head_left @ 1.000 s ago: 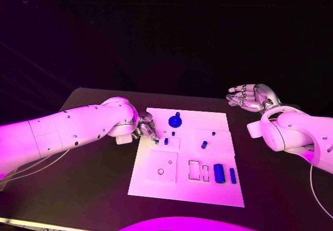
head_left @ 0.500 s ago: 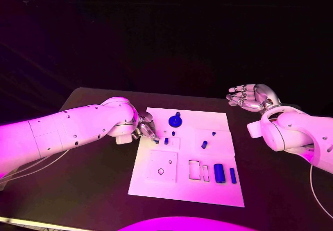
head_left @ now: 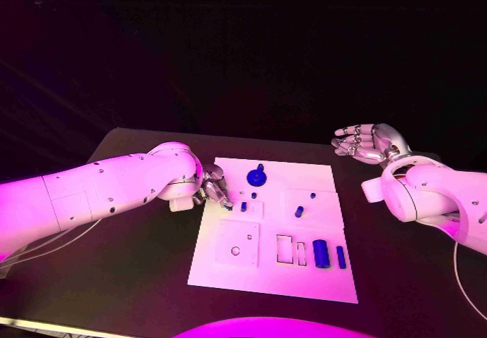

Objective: Assemble the parts on the task board

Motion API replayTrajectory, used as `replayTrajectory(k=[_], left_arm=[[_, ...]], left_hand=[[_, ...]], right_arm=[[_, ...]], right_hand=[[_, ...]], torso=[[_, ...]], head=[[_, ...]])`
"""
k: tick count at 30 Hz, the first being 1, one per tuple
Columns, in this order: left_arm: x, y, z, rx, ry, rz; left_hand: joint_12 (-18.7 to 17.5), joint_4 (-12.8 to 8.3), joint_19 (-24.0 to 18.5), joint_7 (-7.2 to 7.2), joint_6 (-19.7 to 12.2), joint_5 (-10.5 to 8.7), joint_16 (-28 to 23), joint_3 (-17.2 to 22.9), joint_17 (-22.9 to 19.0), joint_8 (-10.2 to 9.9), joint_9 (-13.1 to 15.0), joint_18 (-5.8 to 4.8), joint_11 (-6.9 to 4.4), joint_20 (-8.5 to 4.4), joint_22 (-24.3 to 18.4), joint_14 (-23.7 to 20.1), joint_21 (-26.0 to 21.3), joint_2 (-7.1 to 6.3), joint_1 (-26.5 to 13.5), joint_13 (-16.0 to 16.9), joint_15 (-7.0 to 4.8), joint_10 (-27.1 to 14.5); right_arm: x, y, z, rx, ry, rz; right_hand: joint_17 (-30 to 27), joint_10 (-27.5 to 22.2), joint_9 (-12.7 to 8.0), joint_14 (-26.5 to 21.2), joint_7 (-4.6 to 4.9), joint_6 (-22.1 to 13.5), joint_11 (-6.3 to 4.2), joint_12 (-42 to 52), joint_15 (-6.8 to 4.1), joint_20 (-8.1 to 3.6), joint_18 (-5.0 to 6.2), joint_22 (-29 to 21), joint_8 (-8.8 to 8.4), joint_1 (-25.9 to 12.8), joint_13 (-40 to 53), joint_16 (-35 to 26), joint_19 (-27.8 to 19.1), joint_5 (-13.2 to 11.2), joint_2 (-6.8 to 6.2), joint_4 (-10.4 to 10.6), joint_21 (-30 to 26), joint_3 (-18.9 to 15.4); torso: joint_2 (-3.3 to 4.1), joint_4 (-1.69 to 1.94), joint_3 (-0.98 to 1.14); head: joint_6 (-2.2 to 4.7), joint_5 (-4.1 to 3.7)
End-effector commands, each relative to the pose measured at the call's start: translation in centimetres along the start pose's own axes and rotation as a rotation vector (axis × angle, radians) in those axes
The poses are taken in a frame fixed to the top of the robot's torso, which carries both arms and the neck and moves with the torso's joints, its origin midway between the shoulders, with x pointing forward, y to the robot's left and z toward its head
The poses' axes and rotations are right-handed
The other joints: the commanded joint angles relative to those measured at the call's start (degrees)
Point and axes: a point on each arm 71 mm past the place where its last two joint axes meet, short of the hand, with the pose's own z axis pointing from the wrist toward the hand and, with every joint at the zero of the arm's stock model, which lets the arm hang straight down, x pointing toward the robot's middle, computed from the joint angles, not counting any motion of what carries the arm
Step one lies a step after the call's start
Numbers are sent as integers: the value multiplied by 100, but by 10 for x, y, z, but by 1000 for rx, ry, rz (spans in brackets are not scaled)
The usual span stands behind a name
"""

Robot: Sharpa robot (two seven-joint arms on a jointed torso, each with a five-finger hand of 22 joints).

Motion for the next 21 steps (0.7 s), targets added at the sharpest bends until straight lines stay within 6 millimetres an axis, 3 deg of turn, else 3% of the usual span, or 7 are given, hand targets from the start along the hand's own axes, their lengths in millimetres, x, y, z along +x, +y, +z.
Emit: replayTrajectory(k=[1, 21], left_arm=[[3, 0, 1, -5, 22, 13], [5, -1, 1, -1, 38, 15]], left_hand=[[30, -850, 53, -6, 56, 26, 34, 879, 1111, 41, 234, -42, 0, -4, 9, 508, 22, 50, -23, 6, -40, 49], [51, -900, 56, -10, 82, 64, 49, 926, 1144, 40, 239, -44, -4, -6, 15, 518, 27, 16, -56, 44, -42, 82]], right_arm=[[1, 0, 0, -9, 12, -1], [1, -1, 0, -6, 13, -2]], right_hand=[[-8, -21, -7, -15, 493, -42, 8, -38, 32, -10, 51, -9, -35, -42, -6, -31, -45, -19, 3, 3, -19, -37], [-16, -27, -12, -17, 494, -43, 11, -41, 34, -9, 50, -20, -37, -63, -6, -41, -52, -20, 11, 12, -19, -44]], torso=[[2, -1, 3], [5, -3, 2]], head=[[1, 6], [6, 3]])
